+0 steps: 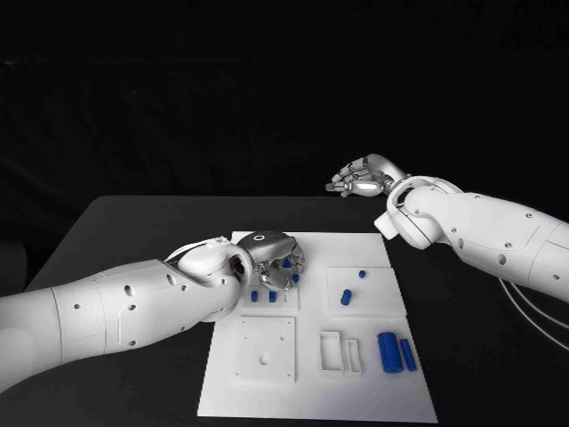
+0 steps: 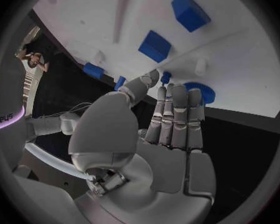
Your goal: Assemble the parts on the task board
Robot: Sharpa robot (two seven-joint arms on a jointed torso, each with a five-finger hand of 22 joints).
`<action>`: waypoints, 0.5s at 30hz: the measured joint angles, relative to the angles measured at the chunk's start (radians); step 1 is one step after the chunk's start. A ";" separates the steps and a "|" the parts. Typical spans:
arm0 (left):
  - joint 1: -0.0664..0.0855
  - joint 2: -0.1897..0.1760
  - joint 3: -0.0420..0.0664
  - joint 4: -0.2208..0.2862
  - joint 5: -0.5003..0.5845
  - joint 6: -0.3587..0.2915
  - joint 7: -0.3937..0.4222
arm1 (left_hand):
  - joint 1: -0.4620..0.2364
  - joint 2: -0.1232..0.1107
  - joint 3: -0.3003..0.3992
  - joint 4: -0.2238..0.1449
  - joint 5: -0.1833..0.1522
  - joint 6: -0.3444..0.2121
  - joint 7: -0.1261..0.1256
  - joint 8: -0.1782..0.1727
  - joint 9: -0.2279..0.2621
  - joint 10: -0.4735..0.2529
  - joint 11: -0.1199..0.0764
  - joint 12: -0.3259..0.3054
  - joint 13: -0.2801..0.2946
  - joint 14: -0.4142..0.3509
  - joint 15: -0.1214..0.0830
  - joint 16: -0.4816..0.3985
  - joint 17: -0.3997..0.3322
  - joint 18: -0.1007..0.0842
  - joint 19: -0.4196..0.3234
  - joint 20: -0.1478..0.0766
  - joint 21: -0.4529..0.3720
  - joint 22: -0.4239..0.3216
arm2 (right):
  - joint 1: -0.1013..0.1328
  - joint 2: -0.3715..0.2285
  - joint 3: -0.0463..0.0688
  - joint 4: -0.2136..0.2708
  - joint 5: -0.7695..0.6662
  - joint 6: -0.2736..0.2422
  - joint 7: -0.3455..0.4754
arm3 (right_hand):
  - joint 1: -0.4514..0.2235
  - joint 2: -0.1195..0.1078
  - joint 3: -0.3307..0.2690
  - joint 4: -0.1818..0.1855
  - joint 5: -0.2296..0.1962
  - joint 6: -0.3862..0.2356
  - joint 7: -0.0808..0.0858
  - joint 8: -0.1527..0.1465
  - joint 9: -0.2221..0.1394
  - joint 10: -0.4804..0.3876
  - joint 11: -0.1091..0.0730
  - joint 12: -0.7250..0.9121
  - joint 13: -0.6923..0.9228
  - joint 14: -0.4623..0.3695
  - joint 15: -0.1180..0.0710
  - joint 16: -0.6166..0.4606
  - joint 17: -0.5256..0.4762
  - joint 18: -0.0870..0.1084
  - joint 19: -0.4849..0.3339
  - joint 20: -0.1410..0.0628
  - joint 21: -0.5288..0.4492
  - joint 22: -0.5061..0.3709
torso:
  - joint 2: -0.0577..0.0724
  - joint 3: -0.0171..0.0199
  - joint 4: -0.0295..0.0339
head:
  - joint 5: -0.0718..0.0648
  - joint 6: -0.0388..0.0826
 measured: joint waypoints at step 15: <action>-0.001 0.014 0.001 -0.021 -0.024 0.026 -0.010 | 0.007 0.016 0.003 0.008 0.004 0.000 0.000 -0.001 -0.021 0.021 -0.005 -0.026 -0.032 0.034 -0.003 0.033 0.013 0.006 0.025 -0.010 0.012 0.012 | 0.000 0.000 0.000 0.006 0.001 0.000 0.000 | 0.000 0.000 0.000 0.000 0.000 0.000 0.000 0.000 0.000 0.000 0.000 0.000 0.000 0.000 0.000 0.000 0.000 0.000 0.000 0.000 0.000 0.001 | 0.000 0.0012 -0.0001 | -0.003 -0.003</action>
